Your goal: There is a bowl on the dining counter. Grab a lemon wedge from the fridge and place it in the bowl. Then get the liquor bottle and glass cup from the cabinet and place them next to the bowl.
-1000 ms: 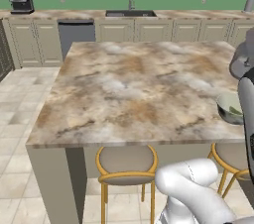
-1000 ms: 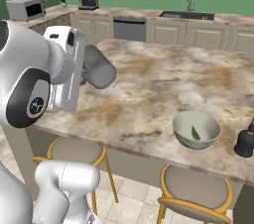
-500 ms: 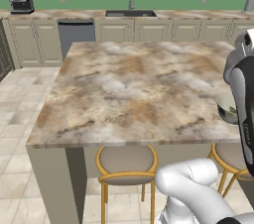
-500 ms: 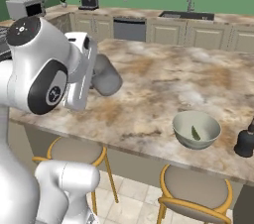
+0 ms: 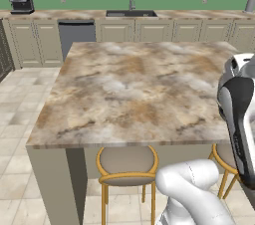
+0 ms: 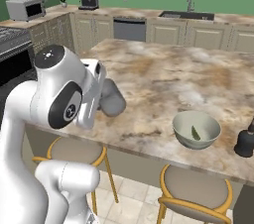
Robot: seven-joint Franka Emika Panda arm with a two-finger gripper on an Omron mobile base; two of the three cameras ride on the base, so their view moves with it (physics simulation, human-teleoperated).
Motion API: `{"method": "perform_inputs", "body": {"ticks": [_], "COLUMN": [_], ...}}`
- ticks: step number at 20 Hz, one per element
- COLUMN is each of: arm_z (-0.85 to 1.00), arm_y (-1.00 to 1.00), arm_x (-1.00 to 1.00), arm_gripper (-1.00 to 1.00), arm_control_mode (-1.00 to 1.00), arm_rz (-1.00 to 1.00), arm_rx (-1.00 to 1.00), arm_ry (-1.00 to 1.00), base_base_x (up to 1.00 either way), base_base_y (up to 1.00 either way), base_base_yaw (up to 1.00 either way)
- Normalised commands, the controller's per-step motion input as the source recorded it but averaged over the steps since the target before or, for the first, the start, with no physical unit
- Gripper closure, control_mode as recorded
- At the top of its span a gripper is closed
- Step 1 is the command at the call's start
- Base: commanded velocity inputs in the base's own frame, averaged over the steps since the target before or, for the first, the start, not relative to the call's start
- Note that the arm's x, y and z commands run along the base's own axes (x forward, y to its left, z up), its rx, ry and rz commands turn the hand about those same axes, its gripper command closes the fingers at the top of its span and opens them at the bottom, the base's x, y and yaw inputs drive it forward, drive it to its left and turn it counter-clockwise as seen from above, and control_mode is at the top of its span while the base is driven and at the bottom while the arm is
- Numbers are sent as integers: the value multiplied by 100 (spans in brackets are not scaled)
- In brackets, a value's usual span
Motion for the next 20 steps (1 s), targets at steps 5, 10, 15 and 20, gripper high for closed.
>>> {"method": "perform_inputs", "body": {"ticks": [5,10,15,20], "arm_z": [-58,-33,-37,-21], "arm_y": [0,-5,0,-2], "arm_x": [10,15,6,21], "arm_gripper": [100,100,100,100], "arm_control_mode": [-100,-100,-100,-100], "arm_rz": [1,0,2,0], "arm_rx": [-3,4,11,19], "arm_ry": [28,26,2,1], "base_base_x": [0,0,0,0], "base_base_y": [0,0,0,0], "base_base_yaw": [0,0,0,0]}}
